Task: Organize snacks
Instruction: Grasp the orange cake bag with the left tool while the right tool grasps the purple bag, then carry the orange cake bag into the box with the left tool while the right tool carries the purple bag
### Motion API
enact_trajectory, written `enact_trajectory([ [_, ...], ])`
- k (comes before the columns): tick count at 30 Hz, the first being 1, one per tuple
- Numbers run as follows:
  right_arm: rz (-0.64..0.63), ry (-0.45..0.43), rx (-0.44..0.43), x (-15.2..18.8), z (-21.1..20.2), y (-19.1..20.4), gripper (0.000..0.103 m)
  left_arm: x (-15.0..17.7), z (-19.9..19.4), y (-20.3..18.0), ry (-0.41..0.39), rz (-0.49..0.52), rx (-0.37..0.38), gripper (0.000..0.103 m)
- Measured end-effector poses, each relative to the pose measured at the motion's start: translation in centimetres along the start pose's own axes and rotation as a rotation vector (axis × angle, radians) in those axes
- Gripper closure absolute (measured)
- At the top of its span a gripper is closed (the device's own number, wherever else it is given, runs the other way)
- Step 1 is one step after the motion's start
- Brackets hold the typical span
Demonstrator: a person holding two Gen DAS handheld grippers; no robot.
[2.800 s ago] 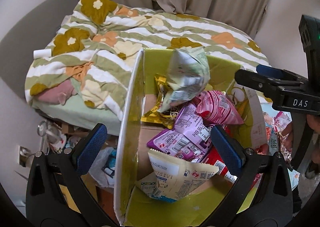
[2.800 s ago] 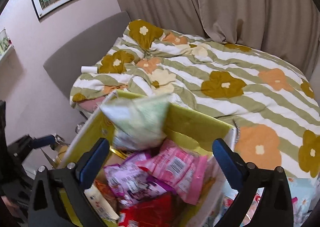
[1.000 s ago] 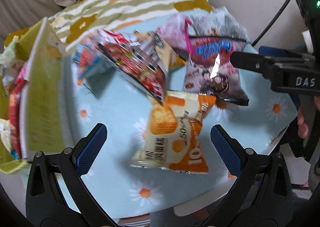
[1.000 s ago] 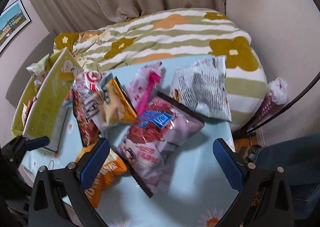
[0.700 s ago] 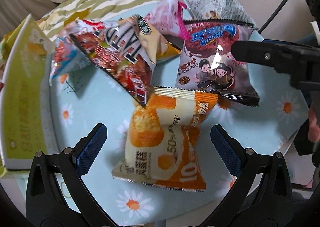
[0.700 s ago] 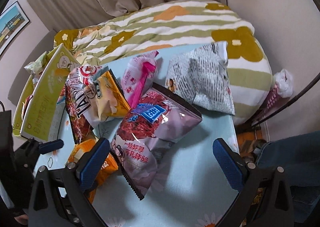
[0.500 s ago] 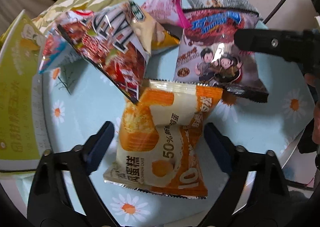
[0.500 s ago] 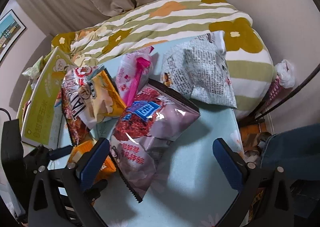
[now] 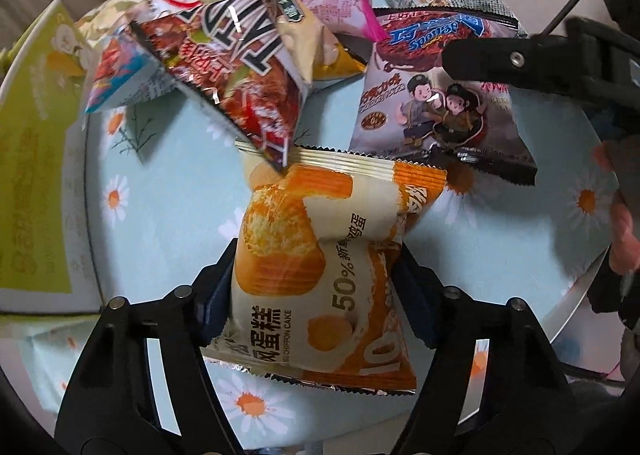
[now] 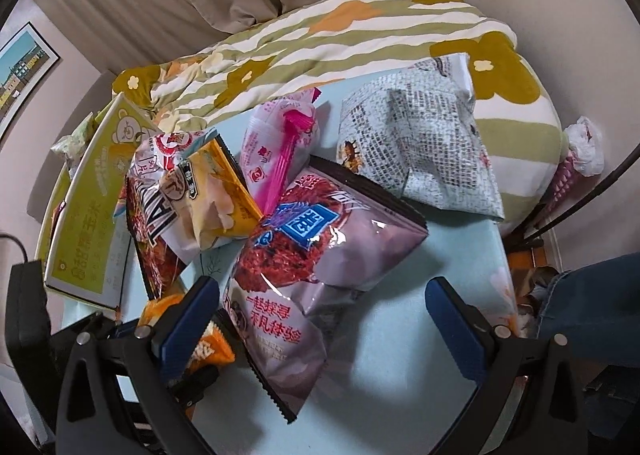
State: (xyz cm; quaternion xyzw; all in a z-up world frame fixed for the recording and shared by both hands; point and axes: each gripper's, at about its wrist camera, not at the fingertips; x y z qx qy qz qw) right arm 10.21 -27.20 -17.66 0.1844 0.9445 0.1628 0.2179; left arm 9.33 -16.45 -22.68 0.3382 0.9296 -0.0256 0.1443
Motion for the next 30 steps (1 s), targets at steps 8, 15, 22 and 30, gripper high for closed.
enact_trajectory([
  [8, -0.013, -0.012, 0.007, -0.5, 0.8, 0.7, 0.0, 1.6, -1.7, 1.0, -0.016, -0.061, -0.004, 0.033],
  [15, -0.032, -0.026, 0.011, -1.0, 1.3, 1.7, 0.0, 1.9, -4.1, 1.4, -0.055, -0.071, -0.016, 0.033],
  [22, -0.043, 0.0, 0.014, -0.6, 3.0, 2.0, 0.022, 1.7, -5.0, 1.6, -0.076, -0.082, -0.015, 0.033],
  [30, -0.051, 0.008, 0.003, -0.1, 2.3, 1.6, 0.039, 2.0, -6.2, 2.1, -0.099, -0.086, -0.007, 0.033],
])
Point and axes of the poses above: each gripper's, at about its wrist camera, not at the fingertips, and z roughly the way its jaws point, y to its left, x to its underside, and after that the axes turned 9 degrees about z, right-handed
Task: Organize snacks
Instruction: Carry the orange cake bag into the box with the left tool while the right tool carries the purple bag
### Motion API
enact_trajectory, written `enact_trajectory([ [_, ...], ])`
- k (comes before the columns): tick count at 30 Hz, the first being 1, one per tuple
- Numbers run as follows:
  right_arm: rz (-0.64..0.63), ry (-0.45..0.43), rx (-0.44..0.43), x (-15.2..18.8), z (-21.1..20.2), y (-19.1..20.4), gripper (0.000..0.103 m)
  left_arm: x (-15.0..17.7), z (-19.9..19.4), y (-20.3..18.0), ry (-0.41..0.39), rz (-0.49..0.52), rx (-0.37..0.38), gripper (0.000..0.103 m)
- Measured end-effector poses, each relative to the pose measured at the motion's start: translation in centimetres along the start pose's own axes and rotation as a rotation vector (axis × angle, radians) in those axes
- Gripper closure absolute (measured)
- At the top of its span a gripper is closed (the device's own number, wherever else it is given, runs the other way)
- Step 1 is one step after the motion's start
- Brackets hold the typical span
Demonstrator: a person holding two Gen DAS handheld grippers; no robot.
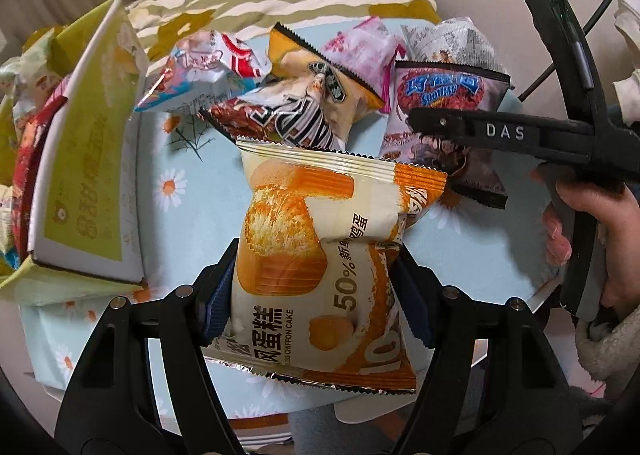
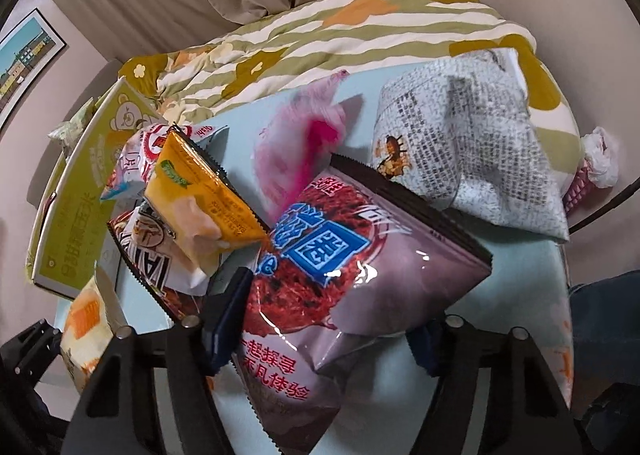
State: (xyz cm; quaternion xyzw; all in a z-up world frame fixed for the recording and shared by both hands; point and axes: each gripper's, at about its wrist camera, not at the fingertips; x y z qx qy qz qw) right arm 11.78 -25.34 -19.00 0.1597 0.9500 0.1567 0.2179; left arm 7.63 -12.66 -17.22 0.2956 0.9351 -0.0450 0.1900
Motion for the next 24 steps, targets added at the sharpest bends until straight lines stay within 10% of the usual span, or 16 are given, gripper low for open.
enact_trajectory([
  [13, -0.07, -0.055, 0.042, 0.1, -7.2, 1.0, 0.045, -2.0, -6.3, 1.3, -0.125, -0.019, 0.027, 0.033],
  [24, -0.221, -0.157, -0.06, -3.2, -13.4, 10.8, 0.045, -4.2, -13.8, 9.2, -0.28, -0.086, -0.042, 0.033],
])
Point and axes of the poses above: each gripper's, at about its wrist camera, not at the fingertips, and z roughly the way its jaws point, y to its left, x to its underside, and after that the axes turned 9 degrees about z, right-handed
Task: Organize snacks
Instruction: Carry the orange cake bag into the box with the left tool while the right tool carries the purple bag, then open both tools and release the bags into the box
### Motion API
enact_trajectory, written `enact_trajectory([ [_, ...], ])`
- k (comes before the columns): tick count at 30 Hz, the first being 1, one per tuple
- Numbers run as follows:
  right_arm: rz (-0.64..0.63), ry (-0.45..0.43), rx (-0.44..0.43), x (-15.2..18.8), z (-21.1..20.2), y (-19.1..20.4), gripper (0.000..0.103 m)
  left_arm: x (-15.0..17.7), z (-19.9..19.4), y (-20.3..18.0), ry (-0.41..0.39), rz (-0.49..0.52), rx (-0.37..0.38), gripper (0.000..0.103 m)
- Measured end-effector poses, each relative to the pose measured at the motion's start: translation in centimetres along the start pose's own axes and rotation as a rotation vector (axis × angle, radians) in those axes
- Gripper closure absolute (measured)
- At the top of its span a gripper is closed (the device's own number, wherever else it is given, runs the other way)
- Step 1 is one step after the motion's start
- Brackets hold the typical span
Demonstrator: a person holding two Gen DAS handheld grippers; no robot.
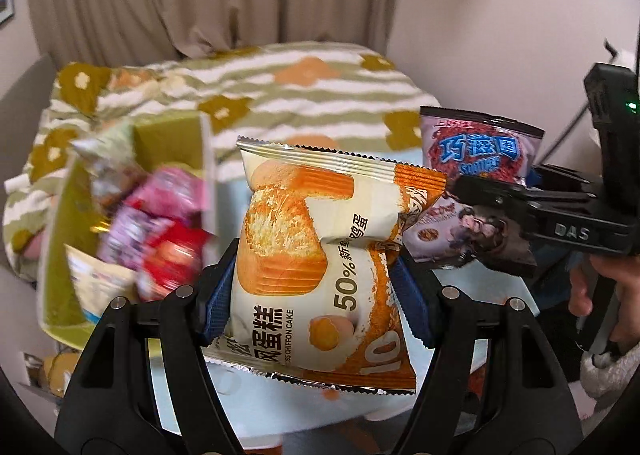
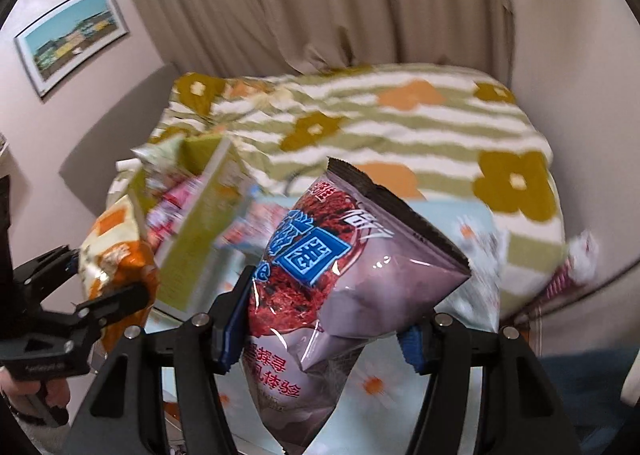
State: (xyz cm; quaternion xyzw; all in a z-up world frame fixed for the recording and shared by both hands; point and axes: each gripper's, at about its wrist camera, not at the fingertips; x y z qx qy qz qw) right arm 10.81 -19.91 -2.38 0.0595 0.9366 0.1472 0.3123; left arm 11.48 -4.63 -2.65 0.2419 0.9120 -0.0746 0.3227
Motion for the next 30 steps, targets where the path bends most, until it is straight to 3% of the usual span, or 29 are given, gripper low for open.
enact_trajectory([
  [5, -0.065, -0.007, -0.087, -2.7, 1.7, 6.3, 0.045, -0.5, -0.9, 6.8, -0.009, -0.066, -0.083, 0.033],
  [11, -0.111, 0.025, -0.184, -4.9, 6.5, 13.4, 0.045, -0.1, 0.3, 15.7, 0.035, -0.139, -0.194, 0.033],
  [17, -0.151, 0.091, -0.221, -5.4, 12.1, 18.7, 0.045, 0.7, 2.8, 21.9, 0.082, -0.168, -0.204, 0.031],
  [19, -0.157, 0.108, -0.221, -5.4, 13.7, 20.1, 0.045, 0.8, 3.4, 23.1, 0.088, -0.158, -0.192, 0.024],
  [20, -0.157, 0.112, -0.22, -5.3, 14.0, 20.3, 0.045, 0.7, 3.6, 23.5, 0.085, -0.152, -0.202, 0.011],
  [22, -0.154, 0.126, -0.213, -5.3, 15.0, 20.9, 0.045, 0.5, 3.7, 23.9, 0.067, -0.138, -0.221, 0.0],
  [30, -0.138, 0.144, -0.182, -5.1, 15.9, 21.6, 0.045, 1.4, 2.8, 23.7, 0.058, -0.15, -0.157, 0.0],
])
Point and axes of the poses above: each gripper's, at about its wrist camera, not at the fingertips, and z roughly the way its jaws point, y to its left, x to its underside, and after that the axes turned 9 degrees about z, right-handed
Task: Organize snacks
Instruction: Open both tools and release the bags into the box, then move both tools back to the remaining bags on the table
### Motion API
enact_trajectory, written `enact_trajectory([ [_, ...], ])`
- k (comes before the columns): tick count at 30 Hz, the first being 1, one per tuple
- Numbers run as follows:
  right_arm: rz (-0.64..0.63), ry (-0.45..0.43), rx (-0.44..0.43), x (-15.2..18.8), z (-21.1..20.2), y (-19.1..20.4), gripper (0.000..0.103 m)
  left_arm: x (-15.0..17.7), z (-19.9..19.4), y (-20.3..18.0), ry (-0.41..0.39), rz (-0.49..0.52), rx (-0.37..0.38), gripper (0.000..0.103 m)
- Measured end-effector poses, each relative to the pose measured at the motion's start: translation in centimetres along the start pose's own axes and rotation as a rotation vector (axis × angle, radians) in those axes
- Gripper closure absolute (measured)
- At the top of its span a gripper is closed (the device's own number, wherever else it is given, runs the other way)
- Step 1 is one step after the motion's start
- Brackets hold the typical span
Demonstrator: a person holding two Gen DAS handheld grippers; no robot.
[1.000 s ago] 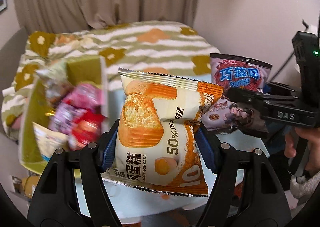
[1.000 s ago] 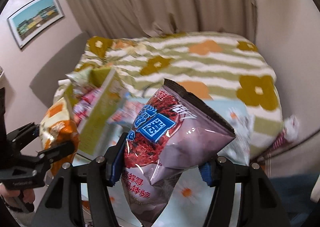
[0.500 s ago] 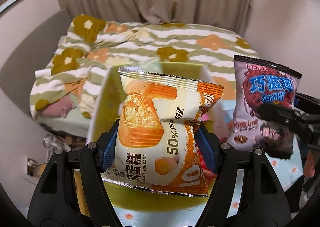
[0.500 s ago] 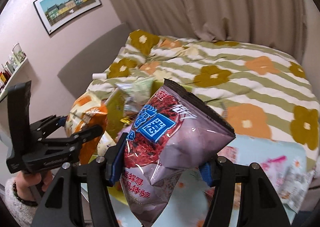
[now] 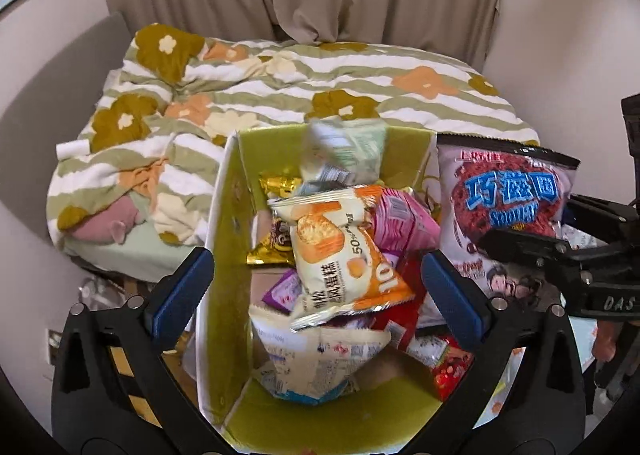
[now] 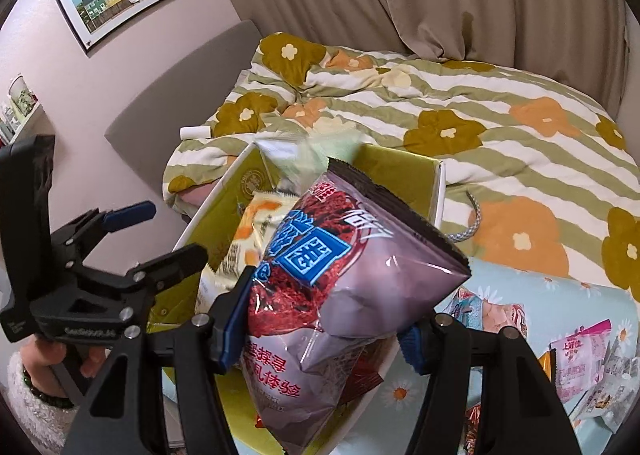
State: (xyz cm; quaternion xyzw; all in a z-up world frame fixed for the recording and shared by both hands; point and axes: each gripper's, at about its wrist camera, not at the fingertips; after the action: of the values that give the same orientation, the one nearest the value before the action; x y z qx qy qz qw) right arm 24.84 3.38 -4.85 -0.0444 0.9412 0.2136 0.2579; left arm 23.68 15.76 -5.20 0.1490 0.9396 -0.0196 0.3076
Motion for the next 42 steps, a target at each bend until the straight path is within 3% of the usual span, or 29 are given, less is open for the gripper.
enact_trajectory([
  [9, 0.0, -0.015, 0.009, -0.8, -0.6, 1.0, 0.045, 1.5, -1.5, 0.4, 0.008, -0.01, 0.006, 0.0],
  [18, -0.01, -0.007, 0.007, -3.0, 2.2, 2.0, 0.042, 2.1, -1.5, 2.1, 0.017, -0.025, -0.019, 0.0],
  [19, -0.009, -0.005, 0.007, -3.2, 2.6, 2.0, 0.038, 2.1, -1.3, 2.3, 0.019, -0.03, -0.018, 0.0],
  [20, -0.006, 0.001, 0.01, -3.4, 3.0, 2.1, 0.022, 2.2, -1.1, 2.5, 0.023, -0.034, -0.014, 0.0],
  [22, -0.001, -0.003, 0.029, -3.4, 3.3, 2.0, 0.0, 2.4, -0.9, 2.6, 0.029, -0.037, -0.011, 0.0],
  [34, -0.024, -0.08, 0.086, -1.9, 1.0, 2.3, 0.0, 3.2, -1.2, 2.8, 0.039, -0.057, 0.0, 0.0],
  [42, -0.024, -0.125, 0.087, -1.1, -2.7, 3.4, 0.0, 2.5, -4.3, 1.8, -0.01, -0.03, -0.007, 0.0],
])
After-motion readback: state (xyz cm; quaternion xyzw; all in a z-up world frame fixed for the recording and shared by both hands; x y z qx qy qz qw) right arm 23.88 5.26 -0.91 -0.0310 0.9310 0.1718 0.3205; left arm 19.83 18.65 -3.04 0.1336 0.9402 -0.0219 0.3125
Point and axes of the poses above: each gripper's, at about its wrist camera, not at the fingertips, and z roughly the way its jaws point, y to its left, x to its underside, and after that the axes turned 9 degrees about z, right-handed
